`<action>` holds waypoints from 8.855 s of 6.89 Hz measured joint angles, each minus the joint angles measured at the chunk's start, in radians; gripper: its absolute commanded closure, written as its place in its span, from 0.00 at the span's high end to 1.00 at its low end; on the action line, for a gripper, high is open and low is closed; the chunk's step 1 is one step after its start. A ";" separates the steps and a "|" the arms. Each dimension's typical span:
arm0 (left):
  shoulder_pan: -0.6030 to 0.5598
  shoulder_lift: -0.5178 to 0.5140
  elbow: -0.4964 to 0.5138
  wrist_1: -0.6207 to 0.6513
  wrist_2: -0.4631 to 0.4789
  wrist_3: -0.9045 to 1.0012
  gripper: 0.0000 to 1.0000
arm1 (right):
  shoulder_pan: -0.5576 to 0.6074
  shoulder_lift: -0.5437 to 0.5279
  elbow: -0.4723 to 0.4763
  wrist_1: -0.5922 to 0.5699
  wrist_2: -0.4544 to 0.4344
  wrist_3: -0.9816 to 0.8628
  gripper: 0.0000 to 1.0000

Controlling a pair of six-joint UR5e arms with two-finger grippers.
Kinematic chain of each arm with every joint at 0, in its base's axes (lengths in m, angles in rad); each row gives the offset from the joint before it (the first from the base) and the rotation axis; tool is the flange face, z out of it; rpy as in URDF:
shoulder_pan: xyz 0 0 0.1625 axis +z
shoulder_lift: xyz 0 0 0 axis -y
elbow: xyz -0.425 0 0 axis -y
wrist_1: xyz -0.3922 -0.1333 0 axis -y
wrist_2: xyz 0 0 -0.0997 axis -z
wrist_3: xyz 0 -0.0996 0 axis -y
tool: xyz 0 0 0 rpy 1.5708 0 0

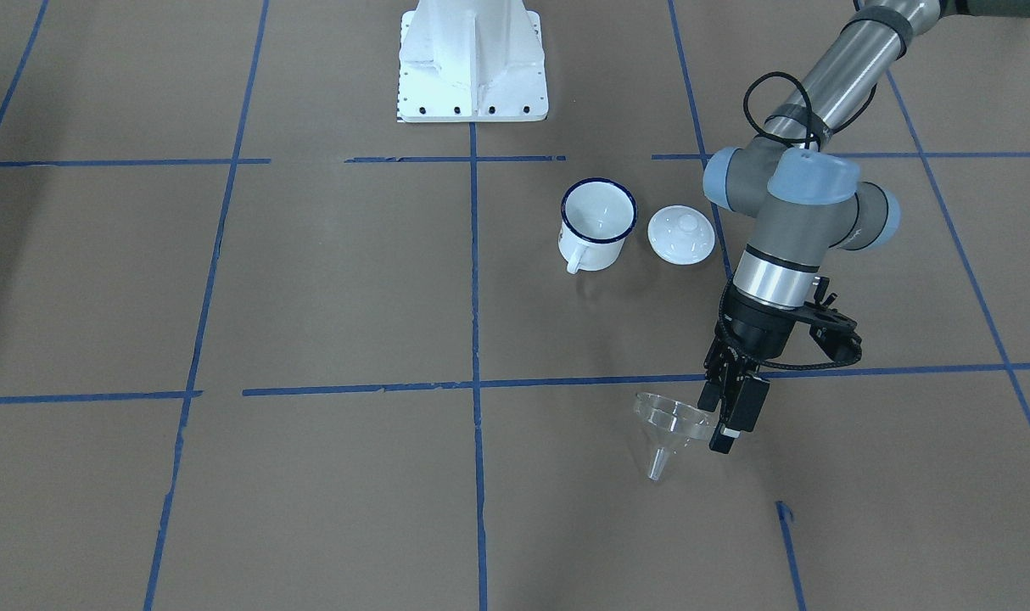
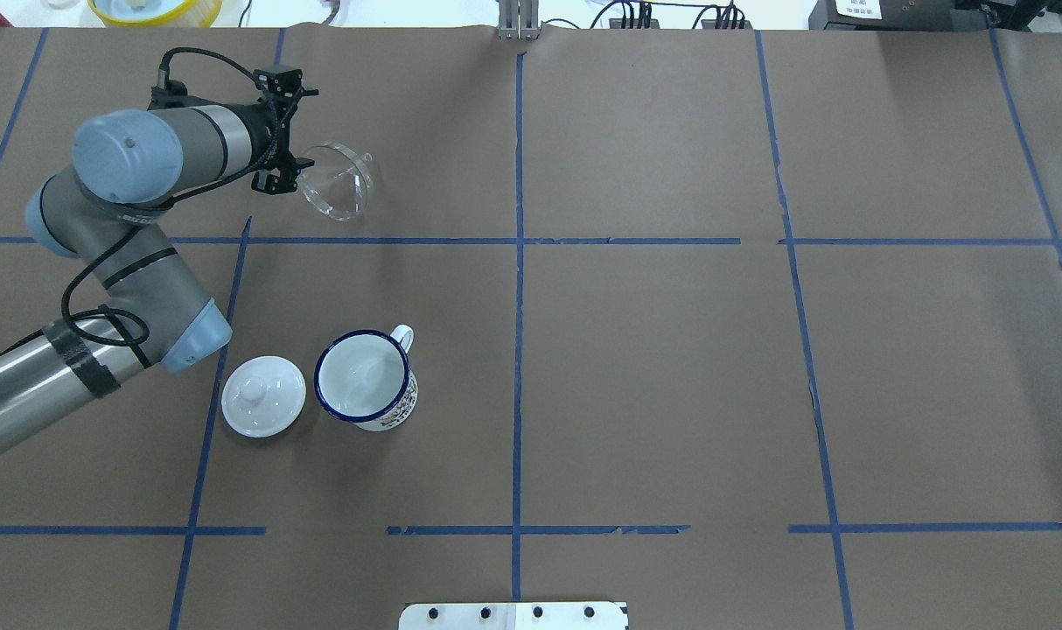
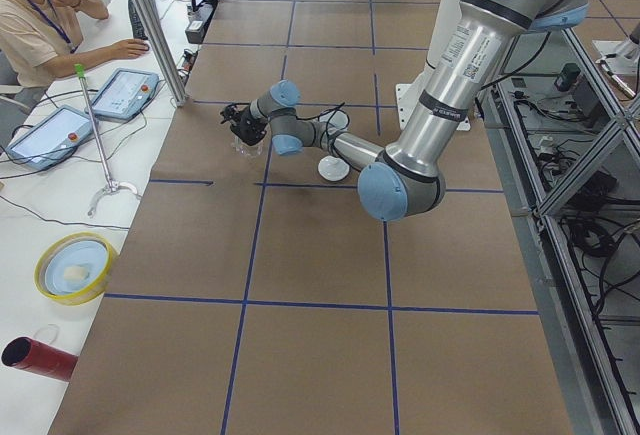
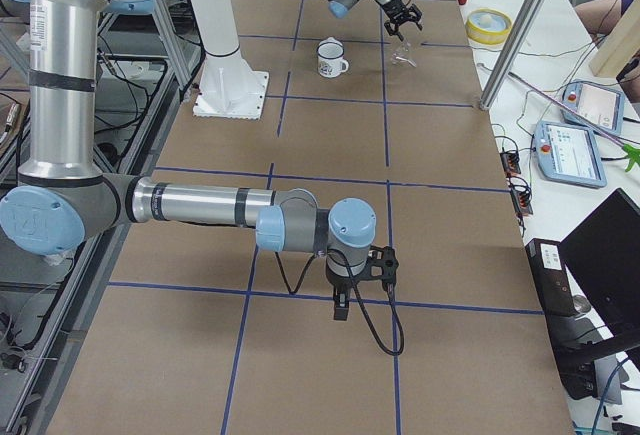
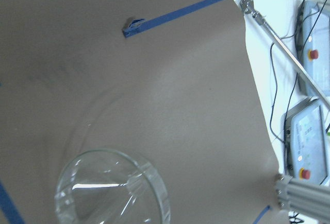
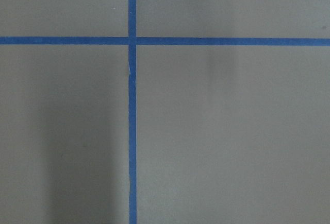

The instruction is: Place funnel on cup

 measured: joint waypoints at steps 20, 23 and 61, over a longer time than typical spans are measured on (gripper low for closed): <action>0.151 -0.136 -0.641 1.322 -0.328 0.352 0.00 | 0.000 0.000 0.000 0.000 0.000 0.000 1.00; 0.217 -0.147 -0.573 1.330 -0.324 0.354 0.00 | 0.000 0.000 0.000 0.000 0.000 0.000 1.00; -0.821 0.586 -0.386 1.008 -0.830 2.441 1.00 | 0.000 0.000 0.000 0.000 0.000 0.000 1.00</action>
